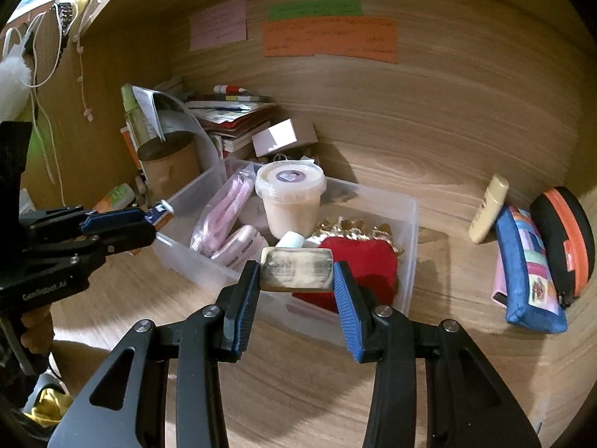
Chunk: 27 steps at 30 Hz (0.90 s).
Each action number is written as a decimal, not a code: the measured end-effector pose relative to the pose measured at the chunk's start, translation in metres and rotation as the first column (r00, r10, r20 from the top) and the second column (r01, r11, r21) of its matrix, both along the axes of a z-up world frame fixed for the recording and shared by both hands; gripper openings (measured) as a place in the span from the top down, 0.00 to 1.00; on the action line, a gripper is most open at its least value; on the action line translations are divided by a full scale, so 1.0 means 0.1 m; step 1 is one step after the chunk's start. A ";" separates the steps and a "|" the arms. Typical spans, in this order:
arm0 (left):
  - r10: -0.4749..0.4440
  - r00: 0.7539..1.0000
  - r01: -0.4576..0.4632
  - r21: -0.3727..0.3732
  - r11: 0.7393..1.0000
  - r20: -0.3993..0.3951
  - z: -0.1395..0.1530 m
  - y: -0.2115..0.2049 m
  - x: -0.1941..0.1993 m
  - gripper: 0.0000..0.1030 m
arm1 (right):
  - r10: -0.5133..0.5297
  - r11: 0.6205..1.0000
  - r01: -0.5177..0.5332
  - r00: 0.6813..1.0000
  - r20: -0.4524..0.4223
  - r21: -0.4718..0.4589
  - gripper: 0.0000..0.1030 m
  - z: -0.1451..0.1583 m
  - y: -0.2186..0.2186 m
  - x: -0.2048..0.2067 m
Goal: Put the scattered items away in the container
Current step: 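Carry the box and block into the clear bin and open both grippers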
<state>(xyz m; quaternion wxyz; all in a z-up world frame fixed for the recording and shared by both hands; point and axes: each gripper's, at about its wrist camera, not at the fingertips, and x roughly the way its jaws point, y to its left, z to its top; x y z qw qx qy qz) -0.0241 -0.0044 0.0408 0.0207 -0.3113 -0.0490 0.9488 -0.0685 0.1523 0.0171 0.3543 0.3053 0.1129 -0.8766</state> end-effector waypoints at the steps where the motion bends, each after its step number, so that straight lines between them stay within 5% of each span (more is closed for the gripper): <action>1: -0.002 1.000 0.002 -0.003 1.000 0.000 0.00 0.01 -0.03 0.74 | 0.007 1.000 -0.007 1.000 0.000 0.001 0.64 0.00 -0.03 -0.01; 27: -0.054 0.996 0.049 0.068 0.996 0.066 -0.29 0.04 -0.65 0.74 | 0.023 0.998 -0.025 1.000 0.020 0.064 0.64 -0.28 -0.28 -0.27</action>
